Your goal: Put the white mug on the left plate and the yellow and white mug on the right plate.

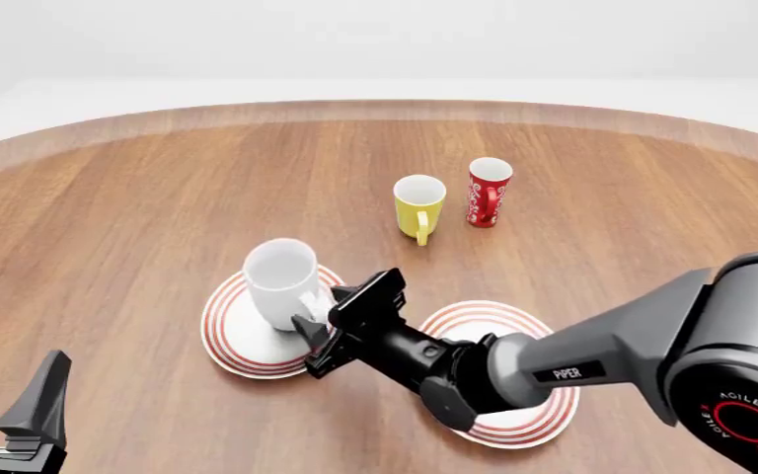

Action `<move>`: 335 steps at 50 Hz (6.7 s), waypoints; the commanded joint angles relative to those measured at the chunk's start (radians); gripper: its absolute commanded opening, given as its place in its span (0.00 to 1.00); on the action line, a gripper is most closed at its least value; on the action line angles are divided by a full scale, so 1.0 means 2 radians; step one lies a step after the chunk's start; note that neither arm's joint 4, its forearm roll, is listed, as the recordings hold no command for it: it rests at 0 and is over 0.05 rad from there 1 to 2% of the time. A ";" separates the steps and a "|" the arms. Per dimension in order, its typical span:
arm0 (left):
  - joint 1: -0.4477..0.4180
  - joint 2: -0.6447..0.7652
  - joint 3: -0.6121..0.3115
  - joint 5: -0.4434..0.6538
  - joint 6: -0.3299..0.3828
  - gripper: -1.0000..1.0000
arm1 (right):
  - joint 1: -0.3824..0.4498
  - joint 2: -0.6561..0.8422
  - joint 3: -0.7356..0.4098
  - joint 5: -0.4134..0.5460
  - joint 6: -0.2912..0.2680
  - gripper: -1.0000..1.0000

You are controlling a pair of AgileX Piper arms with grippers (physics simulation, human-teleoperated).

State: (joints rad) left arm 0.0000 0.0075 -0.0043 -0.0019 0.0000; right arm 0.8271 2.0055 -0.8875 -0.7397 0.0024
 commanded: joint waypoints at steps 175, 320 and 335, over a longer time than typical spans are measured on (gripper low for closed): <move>0.000 0.000 0.000 0.000 0.000 1.00 | -0.211 -0.014 -0.061 0.010 -0.014 1.00; 0.000 0.000 0.000 0.000 0.000 1.00 | -0.212 0.046 -0.081 0.000 0.003 0.00; 0.000 0.000 0.000 0.000 0.000 1.00 | -0.211 0.001 -0.032 -0.014 -0.004 0.00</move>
State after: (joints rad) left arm 0.0000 0.0075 -0.0043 -0.0019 0.0000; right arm 0.4042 2.0686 -1.0125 -0.7441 -0.0062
